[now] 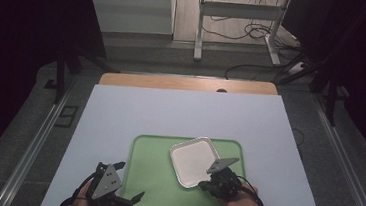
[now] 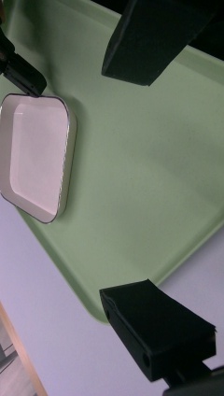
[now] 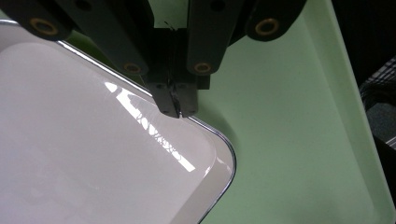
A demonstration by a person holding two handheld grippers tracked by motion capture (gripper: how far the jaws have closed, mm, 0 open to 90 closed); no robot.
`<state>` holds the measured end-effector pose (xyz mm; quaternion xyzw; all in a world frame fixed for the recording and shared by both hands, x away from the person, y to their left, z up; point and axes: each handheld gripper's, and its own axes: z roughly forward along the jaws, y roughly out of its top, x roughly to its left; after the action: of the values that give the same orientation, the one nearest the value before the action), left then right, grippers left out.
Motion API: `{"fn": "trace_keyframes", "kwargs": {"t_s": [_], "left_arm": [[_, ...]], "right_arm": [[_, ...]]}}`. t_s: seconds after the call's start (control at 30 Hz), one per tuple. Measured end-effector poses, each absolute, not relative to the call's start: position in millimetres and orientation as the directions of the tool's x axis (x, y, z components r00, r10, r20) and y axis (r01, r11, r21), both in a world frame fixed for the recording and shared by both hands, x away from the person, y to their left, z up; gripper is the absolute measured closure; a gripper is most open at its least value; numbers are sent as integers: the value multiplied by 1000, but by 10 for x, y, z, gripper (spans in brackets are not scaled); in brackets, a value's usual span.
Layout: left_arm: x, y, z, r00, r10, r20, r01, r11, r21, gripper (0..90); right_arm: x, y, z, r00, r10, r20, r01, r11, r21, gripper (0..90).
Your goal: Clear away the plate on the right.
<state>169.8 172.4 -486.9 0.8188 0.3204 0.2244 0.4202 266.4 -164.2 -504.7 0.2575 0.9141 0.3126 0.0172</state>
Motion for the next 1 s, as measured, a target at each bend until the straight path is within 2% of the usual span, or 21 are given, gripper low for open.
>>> {"fn": "trace_keyframes", "kwargs": {"t_s": [1.0], "left_arm": [[1700,1710,-4873,699,708,101,334,-448,829,0]], "right_arm": [[2730,-1227,-5120,-890,447,87,400,675,620,894]]}}
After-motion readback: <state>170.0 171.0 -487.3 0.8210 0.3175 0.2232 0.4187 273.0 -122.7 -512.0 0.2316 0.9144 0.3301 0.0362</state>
